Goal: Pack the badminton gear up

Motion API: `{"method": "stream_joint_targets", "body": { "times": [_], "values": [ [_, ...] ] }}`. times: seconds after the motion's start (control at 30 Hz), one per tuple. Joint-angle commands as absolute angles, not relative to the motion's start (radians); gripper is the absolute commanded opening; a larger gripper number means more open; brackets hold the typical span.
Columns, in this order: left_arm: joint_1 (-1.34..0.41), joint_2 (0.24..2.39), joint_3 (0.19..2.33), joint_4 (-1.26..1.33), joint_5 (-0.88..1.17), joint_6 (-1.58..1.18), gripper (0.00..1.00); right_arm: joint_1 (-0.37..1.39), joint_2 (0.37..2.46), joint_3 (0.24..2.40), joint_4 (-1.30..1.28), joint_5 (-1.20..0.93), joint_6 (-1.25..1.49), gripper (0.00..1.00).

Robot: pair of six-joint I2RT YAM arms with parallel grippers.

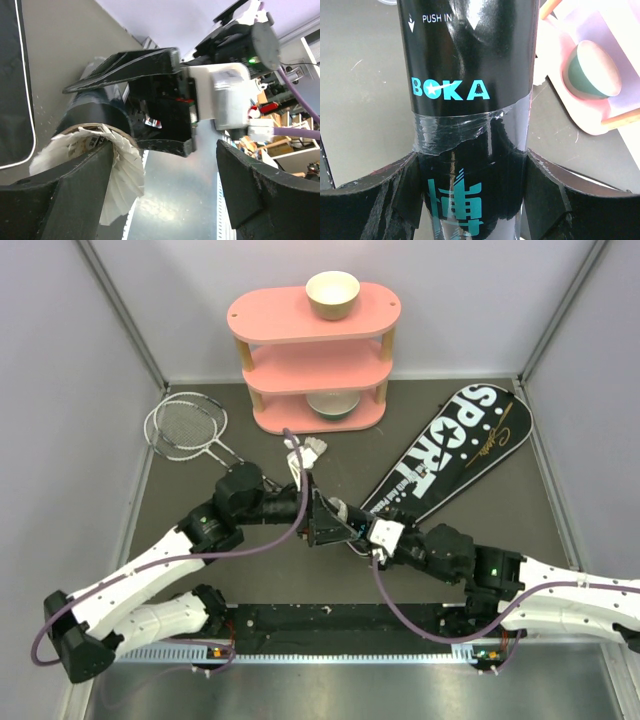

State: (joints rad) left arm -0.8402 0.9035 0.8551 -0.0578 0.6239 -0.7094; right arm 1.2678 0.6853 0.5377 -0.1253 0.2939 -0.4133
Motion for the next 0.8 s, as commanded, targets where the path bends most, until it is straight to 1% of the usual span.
{"method": "stream_joint_targets", "body": {
  "times": [0.0, 0.07, 0.13, 0.23, 0.33, 0.37, 0.5, 0.7, 0.77],
  "values": [
    [-0.845, 0.994, 0.847, 0.050, 0.684, -0.785, 0.87, 1.281, 0.663, 0.561, -0.043, 0.279, -0.414, 0.00],
    [-0.853, 1.043, 0.830, 0.159, 0.715, -0.828, 0.86, 1.279, 0.667, 0.561, -0.040, 0.281, -0.414, 0.00],
    [-0.865, 1.086, 0.842, 0.172, 0.730, -0.841, 0.86, 1.281, 0.669, 0.561, -0.037, 0.285, -0.416, 0.00],
    [-0.865, 1.060, 0.873, 0.102, 0.707, -0.772, 0.92, 1.279, 0.672, 0.561, -0.048, 0.293, -0.417, 0.00],
    [-0.865, 1.002, 0.926, -0.073, 0.637, -0.657, 0.95, 1.281, 0.675, 0.557, -0.043, 0.302, -0.419, 0.00],
    [-0.865, 0.996, 0.966, -0.184, 0.621, -0.600, 0.95, 1.281, 0.676, 0.555, -0.043, 0.304, -0.420, 0.00],
    [-0.865, 0.973, 1.022, -0.363, 0.549, -0.512, 0.95, 1.279, 0.683, 0.558, -0.037, 0.302, -0.425, 0.00],
    [-0.865, 0.957, 1.037, -0.388, 0.537, -0.497, 0.94, 1.281, 0.684, 0.554, -0.031, 0.296, -0.420, 0.00],
    [-0.865, 0.940, 1.042, -0.390, 0.482, -0.492, 0.89, 1.281, 0.681, 0.546, -0.029, 0.296, -0.411, 0.00]
  ]
}}
